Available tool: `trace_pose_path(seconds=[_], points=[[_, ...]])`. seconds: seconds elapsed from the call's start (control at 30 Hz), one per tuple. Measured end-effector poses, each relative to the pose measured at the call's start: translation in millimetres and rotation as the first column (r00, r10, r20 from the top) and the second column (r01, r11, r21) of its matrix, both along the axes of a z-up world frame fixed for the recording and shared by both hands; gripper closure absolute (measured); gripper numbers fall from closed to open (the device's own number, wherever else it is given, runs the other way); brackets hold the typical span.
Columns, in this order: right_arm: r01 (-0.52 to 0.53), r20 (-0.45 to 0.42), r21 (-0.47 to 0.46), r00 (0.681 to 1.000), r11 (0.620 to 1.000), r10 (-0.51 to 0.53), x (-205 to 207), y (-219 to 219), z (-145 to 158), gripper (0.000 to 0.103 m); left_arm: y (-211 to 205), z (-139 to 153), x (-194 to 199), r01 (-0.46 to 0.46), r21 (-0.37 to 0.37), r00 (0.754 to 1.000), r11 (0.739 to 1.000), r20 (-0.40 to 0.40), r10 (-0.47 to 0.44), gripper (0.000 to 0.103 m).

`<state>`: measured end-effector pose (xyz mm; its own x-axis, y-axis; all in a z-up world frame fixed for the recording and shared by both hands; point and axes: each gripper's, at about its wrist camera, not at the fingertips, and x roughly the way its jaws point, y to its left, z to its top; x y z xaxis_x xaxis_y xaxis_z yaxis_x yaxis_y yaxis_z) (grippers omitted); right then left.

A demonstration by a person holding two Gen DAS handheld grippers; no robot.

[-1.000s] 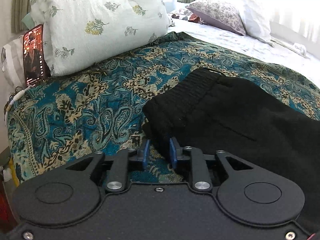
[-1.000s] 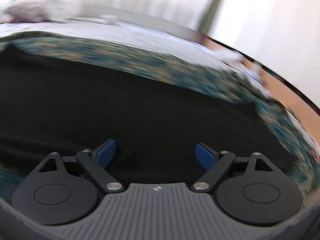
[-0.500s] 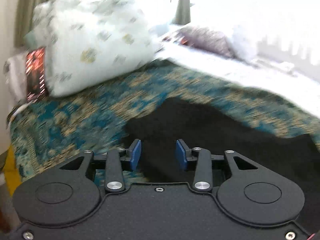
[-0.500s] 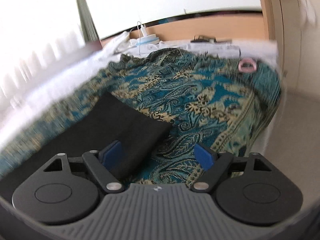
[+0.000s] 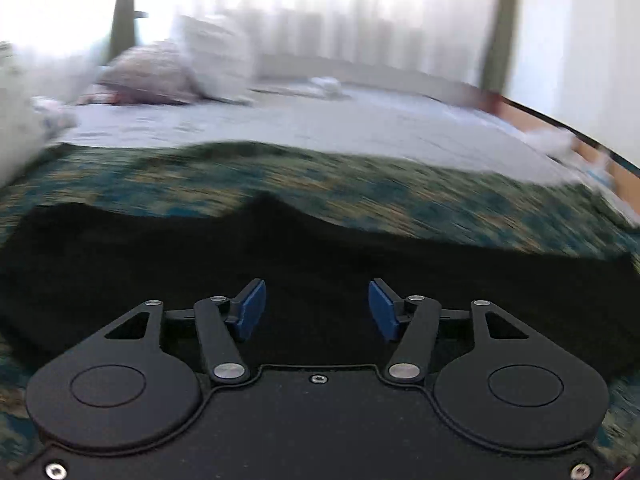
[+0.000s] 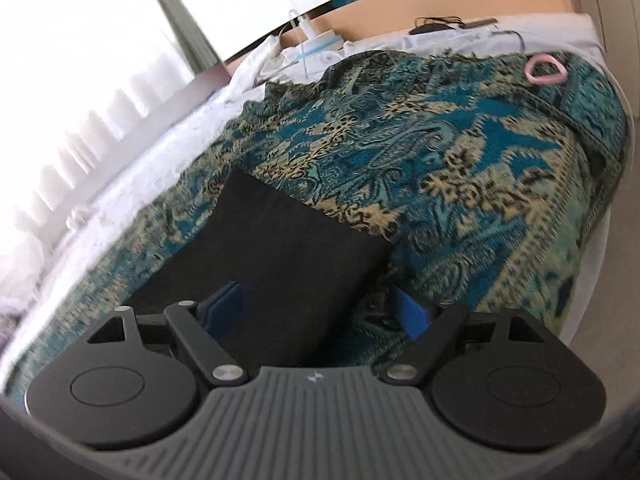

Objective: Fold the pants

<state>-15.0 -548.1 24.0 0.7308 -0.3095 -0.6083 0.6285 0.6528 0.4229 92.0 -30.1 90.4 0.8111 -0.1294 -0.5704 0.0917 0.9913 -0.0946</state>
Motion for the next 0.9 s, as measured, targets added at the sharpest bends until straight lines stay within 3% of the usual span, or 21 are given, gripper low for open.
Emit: trace_pose_path(seconds=[0.23,0.4,0.5,0.63,0.77,0.9], points=[[-0.064,-0.074,-0.103,0.996,0.993,0.057,27,1,-3,0.010,-95,-32,-14,0.183,0.023,0.981,0.983,-0.063,-0.181,0.045],[-0.148,-0.134,-0.169,0.983,0.974,0.126,45,9,-5,0.006,-120,-53,-26,0.214,0.008,0.971,0.977,-0.108,-0.212,0.042],[-0.166,-0.148,-0.198,0.979,0.966,0.137,46,16,-5,0.006,-115,-61,-30,0.211,0.012,0.971,0.977,-0.113,-0.209,0.041],[-0.250,-0.076,-0.150,0.968,0.957,0.241,33,24,-3,0.006,-120,-72,-39,0.246,0.055,0.968,0.968,-0.066,-0.242,0.022],[-0.296,-0.073,-0.127,0.955,0.947,0.288,36,27,0,0.006,-128,-77,-43,0.244,0.097,0.970,0.965,-0.044,-0.241,0.019],[-0.241,0.034,-0.002,0.970,0.971,0.240,41,4,-3,0.009,-127,-81,-47,0.239,0.091,0.971,0.967,-0.020,-0.239,0.018]])
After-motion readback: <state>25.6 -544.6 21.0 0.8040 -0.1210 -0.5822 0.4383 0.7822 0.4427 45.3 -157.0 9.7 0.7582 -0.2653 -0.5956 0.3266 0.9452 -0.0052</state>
